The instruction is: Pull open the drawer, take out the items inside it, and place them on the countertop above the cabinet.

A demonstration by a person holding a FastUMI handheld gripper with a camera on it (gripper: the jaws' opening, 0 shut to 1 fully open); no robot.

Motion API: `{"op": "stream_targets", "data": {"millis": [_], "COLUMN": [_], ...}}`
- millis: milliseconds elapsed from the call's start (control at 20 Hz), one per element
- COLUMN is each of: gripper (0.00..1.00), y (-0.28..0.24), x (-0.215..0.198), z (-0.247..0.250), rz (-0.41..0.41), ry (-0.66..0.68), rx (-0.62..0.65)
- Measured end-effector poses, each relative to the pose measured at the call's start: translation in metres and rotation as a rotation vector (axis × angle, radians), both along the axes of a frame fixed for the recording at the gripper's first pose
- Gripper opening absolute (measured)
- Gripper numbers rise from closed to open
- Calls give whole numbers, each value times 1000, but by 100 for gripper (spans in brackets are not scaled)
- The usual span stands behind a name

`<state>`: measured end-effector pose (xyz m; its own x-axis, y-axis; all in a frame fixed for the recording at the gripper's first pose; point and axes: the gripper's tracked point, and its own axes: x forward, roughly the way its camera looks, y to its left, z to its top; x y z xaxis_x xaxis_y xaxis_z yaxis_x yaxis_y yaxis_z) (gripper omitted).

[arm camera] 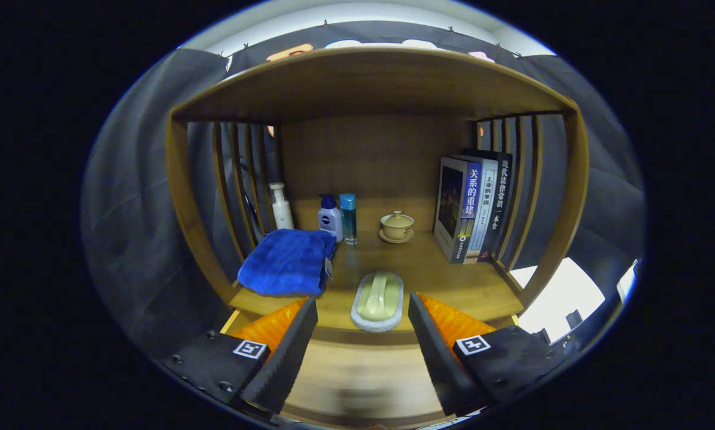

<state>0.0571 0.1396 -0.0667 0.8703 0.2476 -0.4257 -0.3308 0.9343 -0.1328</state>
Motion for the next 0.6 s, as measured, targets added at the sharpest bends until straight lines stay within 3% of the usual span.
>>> {"op": "stream_targets", "data": {"millis": [400, 600], "gripper": [100, 100], "y": [-72, -109], "x": [-60, -85], "z": [5, -4], "rz": [-44, -76], "ry": [-114, -139], "rx": [-13, 44]}}
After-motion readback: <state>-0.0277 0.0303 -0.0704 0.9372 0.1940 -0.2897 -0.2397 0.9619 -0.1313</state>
